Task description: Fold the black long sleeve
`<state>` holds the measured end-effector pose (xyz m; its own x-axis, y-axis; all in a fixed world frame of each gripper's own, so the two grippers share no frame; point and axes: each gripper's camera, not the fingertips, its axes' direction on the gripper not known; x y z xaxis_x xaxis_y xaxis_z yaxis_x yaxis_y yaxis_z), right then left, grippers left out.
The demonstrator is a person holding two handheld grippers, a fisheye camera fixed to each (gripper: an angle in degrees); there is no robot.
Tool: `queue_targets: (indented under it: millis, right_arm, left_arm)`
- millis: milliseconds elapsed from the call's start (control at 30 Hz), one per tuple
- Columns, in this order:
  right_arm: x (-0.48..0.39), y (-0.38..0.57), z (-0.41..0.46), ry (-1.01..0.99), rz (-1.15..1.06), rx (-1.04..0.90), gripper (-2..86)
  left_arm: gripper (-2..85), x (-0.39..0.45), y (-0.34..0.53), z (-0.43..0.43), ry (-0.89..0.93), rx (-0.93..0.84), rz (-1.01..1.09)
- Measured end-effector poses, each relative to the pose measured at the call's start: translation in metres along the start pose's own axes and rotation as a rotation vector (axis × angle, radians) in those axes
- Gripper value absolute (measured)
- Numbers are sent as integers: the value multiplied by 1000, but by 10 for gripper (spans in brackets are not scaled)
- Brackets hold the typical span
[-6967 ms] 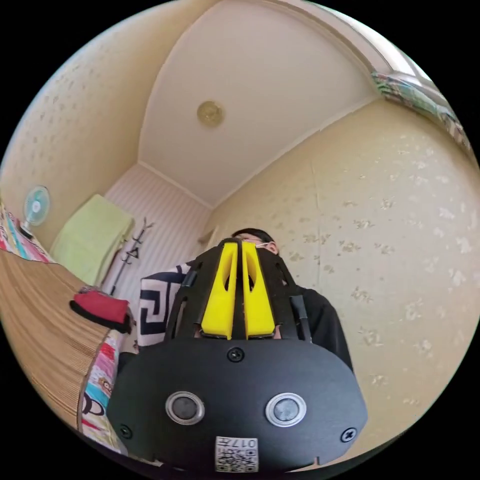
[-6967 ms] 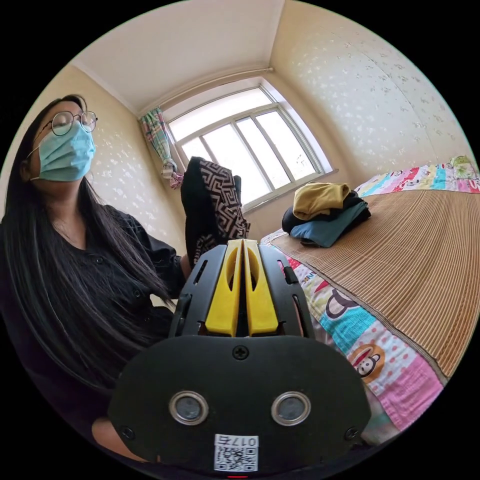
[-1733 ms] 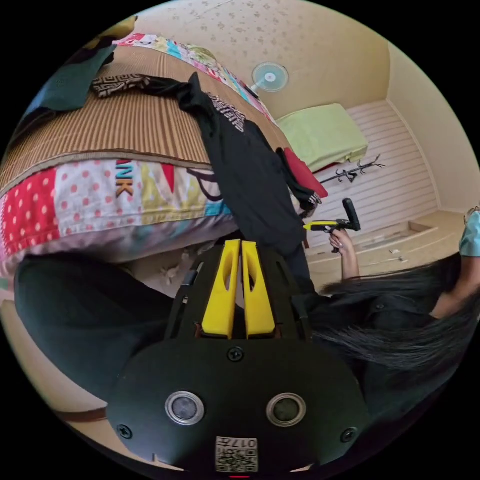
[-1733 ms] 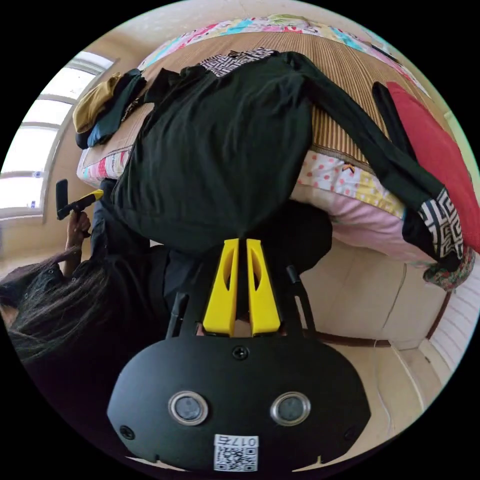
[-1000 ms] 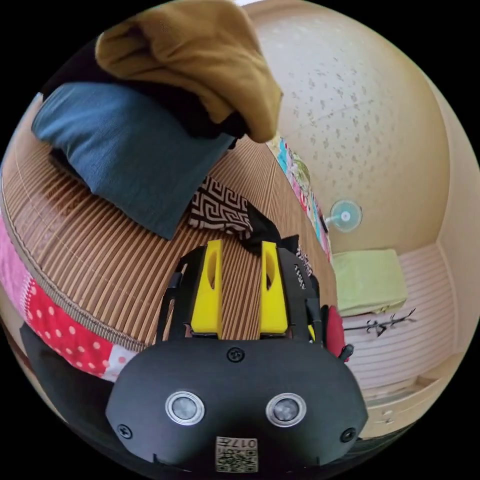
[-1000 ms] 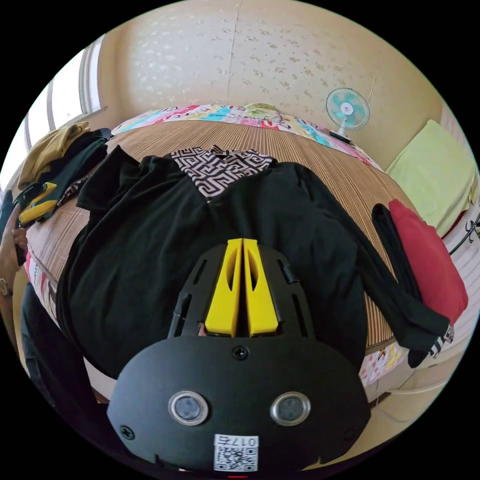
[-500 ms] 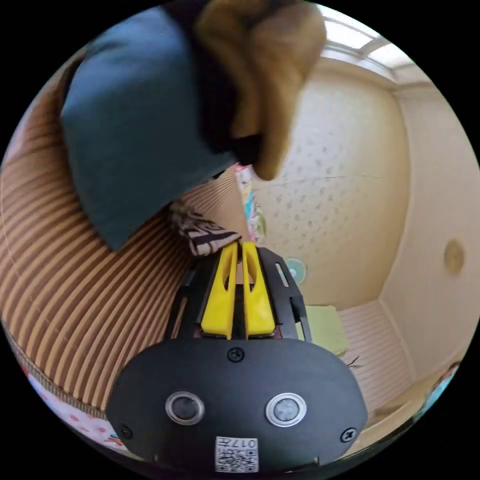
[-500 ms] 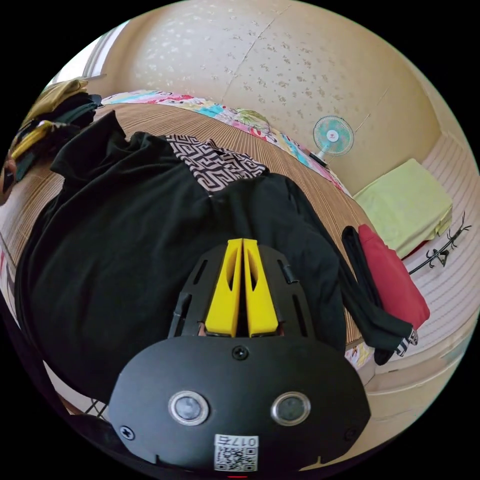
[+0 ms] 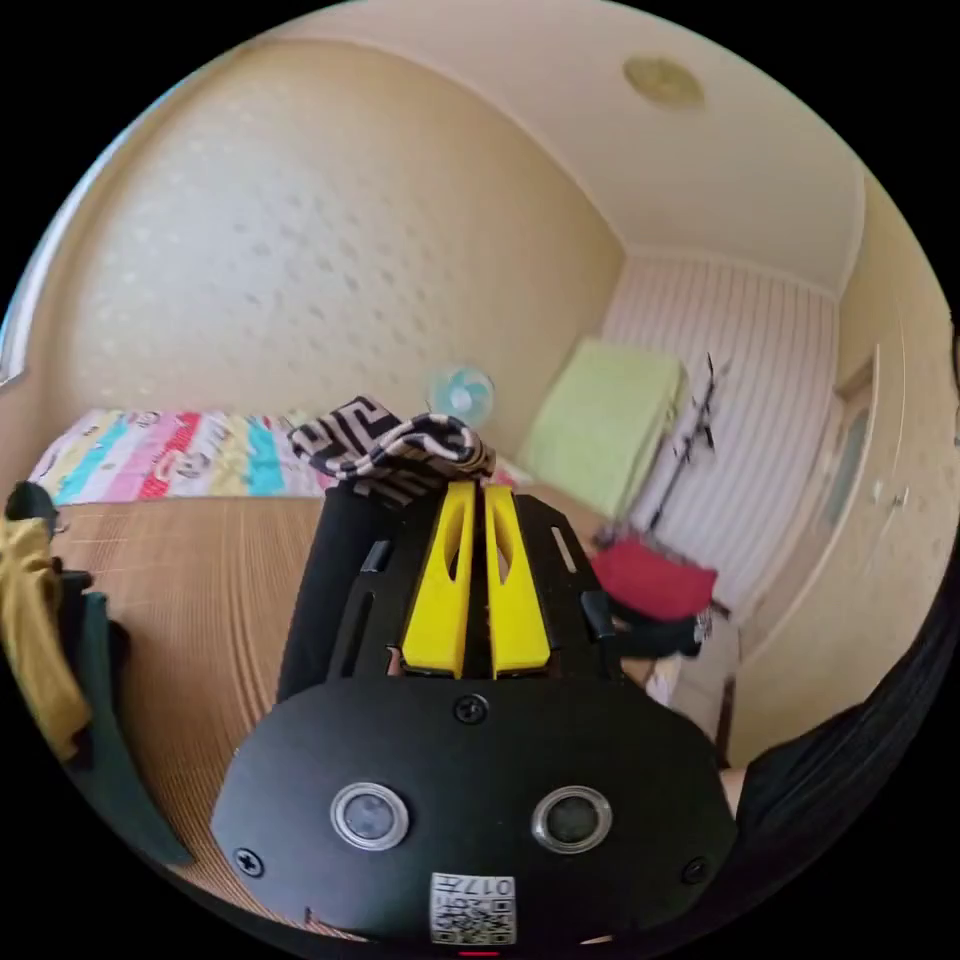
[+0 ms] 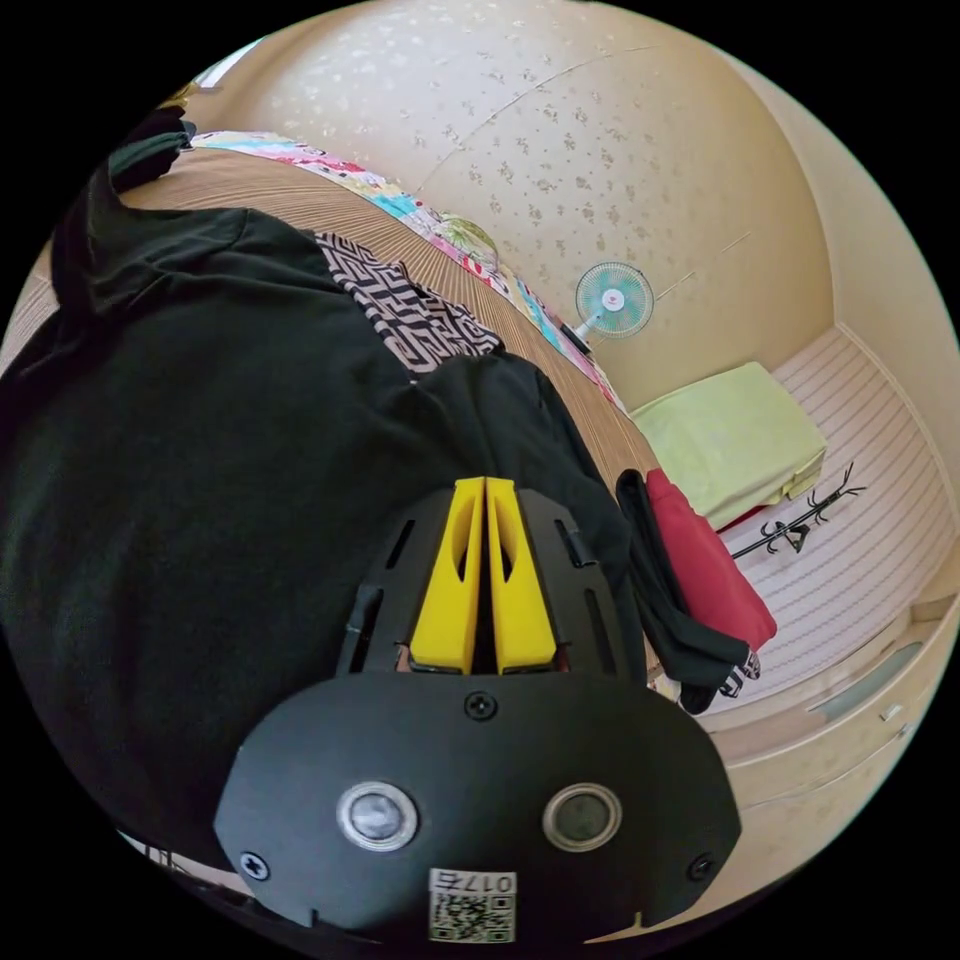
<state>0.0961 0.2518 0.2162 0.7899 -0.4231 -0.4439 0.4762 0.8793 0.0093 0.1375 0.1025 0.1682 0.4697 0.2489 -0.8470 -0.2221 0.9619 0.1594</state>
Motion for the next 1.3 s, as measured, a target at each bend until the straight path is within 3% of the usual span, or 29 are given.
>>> queue_targets:
  millis: [67, 133, 233, 400, 600, 667, 900, 1167, 1300]
  right_arm:
    - [0, 0, 2, -1, 3, 1, 2]
    - [0, 0, 4, -1, 5, 1, 2]
    - [2, -1, 8, 2, 7, -1, 2]
    - [6, -2, 14, 21, 11, 3, 2]
    - [18, -5, 22, 29, 11, 2, 2]
    - [25, -6, 25, 28, 9, 0, 2]
    - [65, -18, 41, -73, 22, -57, 2]
    - [148, -45, 50, -496, 273, -232, 2]
    - [145, -53, 40, -481, 270, -236, 3]
  left_arm:
    - [13, 23, 16, 150, 87, -447, 73]
    - [40, 37, 40, 216, 155, -620, 114]
    - [55, 51, 61, 230, 160, -584, 119]
    - [59, 25, 96, 169, 131, -411, -73]
    - [63, 7, 177, 99, -324, -290, -346]
    - [74, 3, 204, 113, -448, -343, -395]
    - [58, -11, 215, 162, -474, -481, -408]
    - [45, -19, 192, 194, -549, -707, -148]
    - [44, -39, 188, 185, -562, -752, -114]
